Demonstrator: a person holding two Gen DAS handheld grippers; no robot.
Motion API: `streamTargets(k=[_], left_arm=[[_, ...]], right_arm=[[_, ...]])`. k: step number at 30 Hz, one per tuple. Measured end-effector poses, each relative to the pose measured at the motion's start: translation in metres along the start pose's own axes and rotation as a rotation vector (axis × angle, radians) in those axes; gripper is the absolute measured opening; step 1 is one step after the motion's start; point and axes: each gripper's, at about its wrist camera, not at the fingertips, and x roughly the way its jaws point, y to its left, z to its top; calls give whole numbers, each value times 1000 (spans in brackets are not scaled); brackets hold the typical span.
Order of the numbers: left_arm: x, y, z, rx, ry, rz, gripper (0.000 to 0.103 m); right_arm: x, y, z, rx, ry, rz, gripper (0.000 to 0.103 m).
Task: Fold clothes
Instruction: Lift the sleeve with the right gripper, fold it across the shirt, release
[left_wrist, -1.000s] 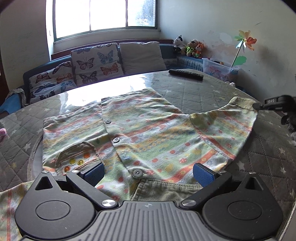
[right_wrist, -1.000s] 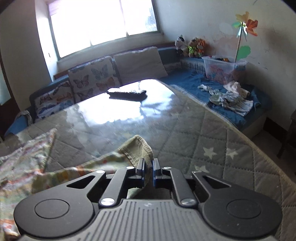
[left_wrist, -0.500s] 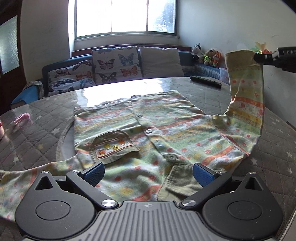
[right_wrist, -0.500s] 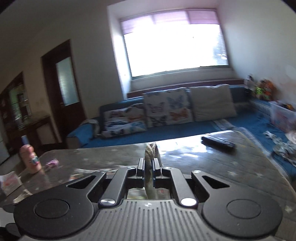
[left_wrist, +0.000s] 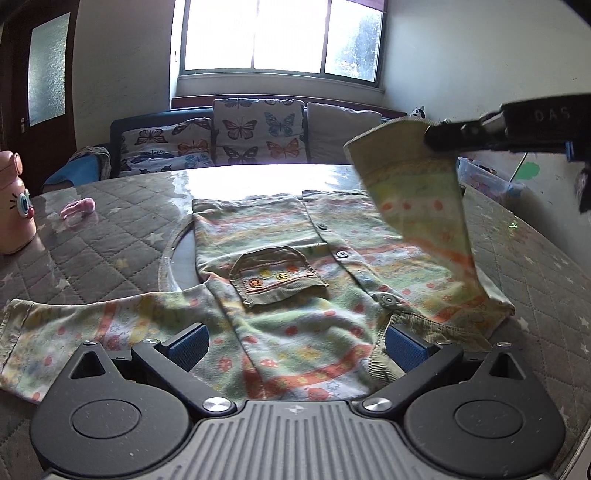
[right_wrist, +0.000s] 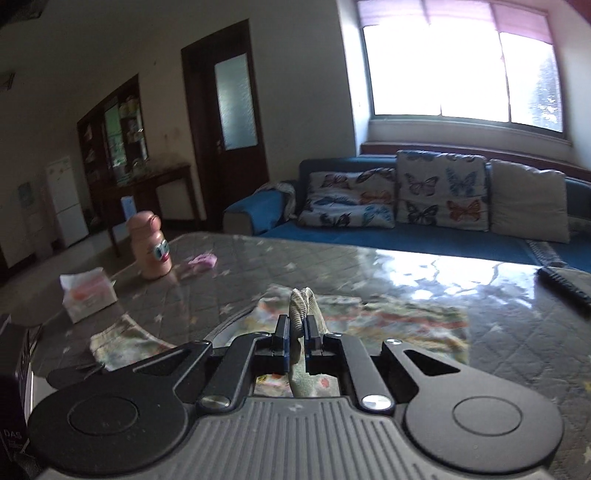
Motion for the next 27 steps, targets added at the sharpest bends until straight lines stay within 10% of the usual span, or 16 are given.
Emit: streamTargets(k=[12,27], left_arm=[[0,8,3,-14,-8,15,103],[23,-25,21,56,-2,-35,99]], right_arm=[[3,9,-38,-19,121,72,19],[-17,-94,-113,134,268,-162,19]])
